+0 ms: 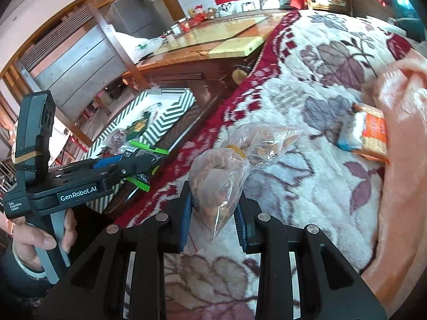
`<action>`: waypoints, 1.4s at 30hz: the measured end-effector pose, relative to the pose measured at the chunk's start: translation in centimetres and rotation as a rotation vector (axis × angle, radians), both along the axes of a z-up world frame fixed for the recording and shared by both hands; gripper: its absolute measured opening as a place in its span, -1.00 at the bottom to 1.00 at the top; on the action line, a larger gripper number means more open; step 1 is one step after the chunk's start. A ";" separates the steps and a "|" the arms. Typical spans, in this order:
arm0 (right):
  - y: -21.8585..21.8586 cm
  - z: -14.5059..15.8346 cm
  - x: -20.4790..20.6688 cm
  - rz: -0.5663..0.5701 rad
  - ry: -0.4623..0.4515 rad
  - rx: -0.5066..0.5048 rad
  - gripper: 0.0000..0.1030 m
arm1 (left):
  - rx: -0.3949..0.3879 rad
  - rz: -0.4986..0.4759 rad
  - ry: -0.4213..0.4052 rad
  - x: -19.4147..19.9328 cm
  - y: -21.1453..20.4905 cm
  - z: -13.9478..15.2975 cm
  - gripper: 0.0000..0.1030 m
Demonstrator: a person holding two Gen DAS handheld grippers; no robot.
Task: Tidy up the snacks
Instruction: 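Carry the black-green packet and nut bags over the white tray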
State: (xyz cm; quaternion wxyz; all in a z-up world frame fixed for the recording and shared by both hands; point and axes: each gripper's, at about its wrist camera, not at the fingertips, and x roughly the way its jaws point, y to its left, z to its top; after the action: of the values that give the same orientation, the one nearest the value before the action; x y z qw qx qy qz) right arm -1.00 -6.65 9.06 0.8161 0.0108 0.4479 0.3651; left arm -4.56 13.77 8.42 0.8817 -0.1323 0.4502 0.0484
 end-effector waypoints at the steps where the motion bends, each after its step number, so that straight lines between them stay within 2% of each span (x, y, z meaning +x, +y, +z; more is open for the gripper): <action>1: 0.5 0.1 -0.1 0.008 -0.003 -0.002 -0.46 | 0.001 0.008 -0.002 -0.2 0.3 0.1 -0.11; 22: 8.5 1.6 -1.1 0.165 -0.026 -0.021 -0.47 | -0.017 0.141 -0.009 -2.8 6.3 0.1 -0.11; 23: 9.0 1.5 -1.2 0.176 -0.034 -0.033 -0.50 | -0.021 0.142 -0.004 -2.8 6.5 -0.1 -0.11; 24: 9.2 1.5 -1.2 0.181 -0.035 -0.038 -0.70 | -0.025 0.143 0.000 -2.9 6.6 -0.3 -0.11; 29: 9.0 -0.3 -0.7 0.171 0.012 -0.086 -0.72 | -0.038 0.148 0.015 -3.0 6.8 -1.1 -0.11; 31: 8.5 -0.7 -0.5 0.146 0.021 -0.074 -0.70 | -0.041 0.150 0.015 -3.0 6.8 -1.2 -0.11; 32: 8.1 -1.0 -0.3 0.139 0.040 -0.047 -0.66 | -0.041 0.151 0.016 -3.0 6.9 -1.3 -0.11; 33: 8.0 -1.1 -0.3 0.140 0.058 -0.035 -0.37 | -0.042 0.152 0.016 -3.0 6.9 -1.3 -0.11; 34: 8.1 -1.5 -0.2 0.145 0.090 -0.029 0.05 | -0.043 0.154 0.015 -3.0 6.9 -1.3 -0.11; 35: 8.4 -1.9 -0.3 0.153 0.116 -0.028 0.15 | -0.045 0.157 0.014 -3.1 7.0 -1.3 -0.11; 42: 12.1 -5.0 -2.4 0.232 0.199 -0.090 0.17 | -0.049 0.187 0.005 -3.5 8.3 -1.1 -0.11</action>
State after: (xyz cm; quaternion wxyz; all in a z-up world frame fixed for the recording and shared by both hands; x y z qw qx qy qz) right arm -3.43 5.46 4.04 0.7195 -0.0416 0.5409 0.4336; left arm -8.09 22.07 7.29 0.8687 -0.1949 0.4393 0.1197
